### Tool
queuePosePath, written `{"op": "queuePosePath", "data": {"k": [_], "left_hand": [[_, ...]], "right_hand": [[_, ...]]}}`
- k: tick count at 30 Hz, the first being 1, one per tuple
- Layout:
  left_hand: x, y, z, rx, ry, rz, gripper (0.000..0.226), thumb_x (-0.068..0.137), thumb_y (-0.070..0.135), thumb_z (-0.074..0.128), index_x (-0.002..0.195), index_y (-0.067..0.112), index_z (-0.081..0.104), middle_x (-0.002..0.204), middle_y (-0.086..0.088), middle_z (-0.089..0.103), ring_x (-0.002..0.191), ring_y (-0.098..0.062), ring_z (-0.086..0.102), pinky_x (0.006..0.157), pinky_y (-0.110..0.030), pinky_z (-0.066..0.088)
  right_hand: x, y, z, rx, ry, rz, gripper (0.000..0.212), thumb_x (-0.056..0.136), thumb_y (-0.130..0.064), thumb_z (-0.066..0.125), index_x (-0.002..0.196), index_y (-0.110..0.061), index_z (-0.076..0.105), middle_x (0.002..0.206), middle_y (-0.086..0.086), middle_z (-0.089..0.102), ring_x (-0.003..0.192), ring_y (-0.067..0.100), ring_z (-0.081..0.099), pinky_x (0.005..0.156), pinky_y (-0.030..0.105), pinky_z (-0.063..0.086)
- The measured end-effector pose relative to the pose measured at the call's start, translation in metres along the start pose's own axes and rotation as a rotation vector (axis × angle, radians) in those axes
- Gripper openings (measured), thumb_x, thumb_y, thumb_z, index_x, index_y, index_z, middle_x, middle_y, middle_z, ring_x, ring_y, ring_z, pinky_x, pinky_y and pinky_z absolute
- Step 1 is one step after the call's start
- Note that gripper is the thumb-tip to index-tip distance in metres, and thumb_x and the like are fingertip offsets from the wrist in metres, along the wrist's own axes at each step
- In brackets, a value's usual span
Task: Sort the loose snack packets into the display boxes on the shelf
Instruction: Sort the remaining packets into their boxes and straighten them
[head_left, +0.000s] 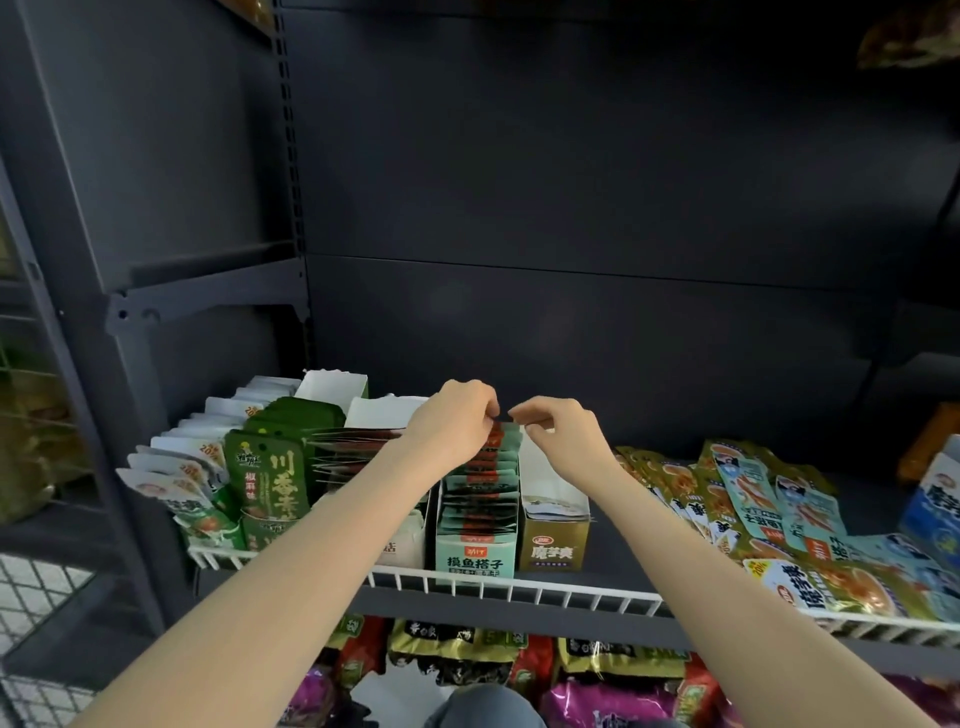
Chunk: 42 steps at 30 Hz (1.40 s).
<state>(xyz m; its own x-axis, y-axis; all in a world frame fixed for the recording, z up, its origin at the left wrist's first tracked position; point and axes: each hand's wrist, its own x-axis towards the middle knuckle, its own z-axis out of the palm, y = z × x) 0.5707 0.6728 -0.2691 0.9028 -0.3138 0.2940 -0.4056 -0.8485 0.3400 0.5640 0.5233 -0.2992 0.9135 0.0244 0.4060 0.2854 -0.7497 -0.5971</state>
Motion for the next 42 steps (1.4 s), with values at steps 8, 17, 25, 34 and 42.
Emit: {"op": "queuePosePath", "data": {"k": [8,17,25,34,42], "left_hand": [[0.005,0.057,0.040,-0.256,0.110,0.197,0.022,0.094,0.015,0.049,0.112,0.019,0.061,0.109,0.003,0.063,0.100,-0.013,0.059,0.087,-0.033,0.050],[0.075,0.145,0.184,-0.117,-0.262,0.189,0.051,0.091,0.024,0.053,0.136,0.008,0.036,0.140,-0.011,0.039,0.129,-0.028,0.037,0.104,-0.042,0.036],[0.097,0.140,0.233,0.261,-0.517,0.194,0.078,0.089,0.052,0.047,0.150,0.020,0.013,0.158,-0.002,0.010,0.145,-0.026,0.005,0.115,-0.051,0.009],[0.077,0.145,0.209,0.079,-0.431,0.146,0.033,0.092,0.030,0.043,0.110,0.008,0.059,0.114,-0.010,0.061,0.104,-0.028,0.058,0.078,-0.033,0.046],[0.057,0.141,0.109,-1.147,-0.048,-0.288,0.047,0.092,0.051,0.048,0.110,0.008,0.056,0.098,-0.012,0.069,0.080,-0.024,0.071,0.076,-0.040,0.059]], "right_hand": [[-0.028,0.057,-0.050,0.050,0.181,0.165,0.030,0.090,-0.003,0.049,0.110,-0.019,0.066,0.103,-0.007,0.066,0.094,0.004,0.058,0.081,0.014,0.041],[-0.045,0.201,-0.087,-0.179,0.136,0.620,0.055,0.091,-0.022,0.056,0.140,-0.009,0.035,0.136,0.017,0.045,0.123,0.035,0.044,0.093,0.036,0.040],[-0.031,0.247,-0.090,-0.535,-0.110,0.704,0.034,0.094,-0.030,0.052,0.118,-0.006,0.050,0.117,0.017,0.059,0.108,0.034,0.057,0.085,0.038,0.048],[-0.041,0.209,-0.092,-0.523,0.083,0.420,0.019,0.095,-0.003,0.040,0.106,-0.006,0.055,0.097,0.018,0.065,0.088,0.036,0.062,0.072,0.038,0.050],[-0.059,0.137,-0.100,-0.196,0.338,-0.049,0.029,0.094,-0.005,0.050,0.120,-0.003,0.062,0.128,0.011,0.058,0.121,0.017,0.049,0.101,0.018,0.034]]}}
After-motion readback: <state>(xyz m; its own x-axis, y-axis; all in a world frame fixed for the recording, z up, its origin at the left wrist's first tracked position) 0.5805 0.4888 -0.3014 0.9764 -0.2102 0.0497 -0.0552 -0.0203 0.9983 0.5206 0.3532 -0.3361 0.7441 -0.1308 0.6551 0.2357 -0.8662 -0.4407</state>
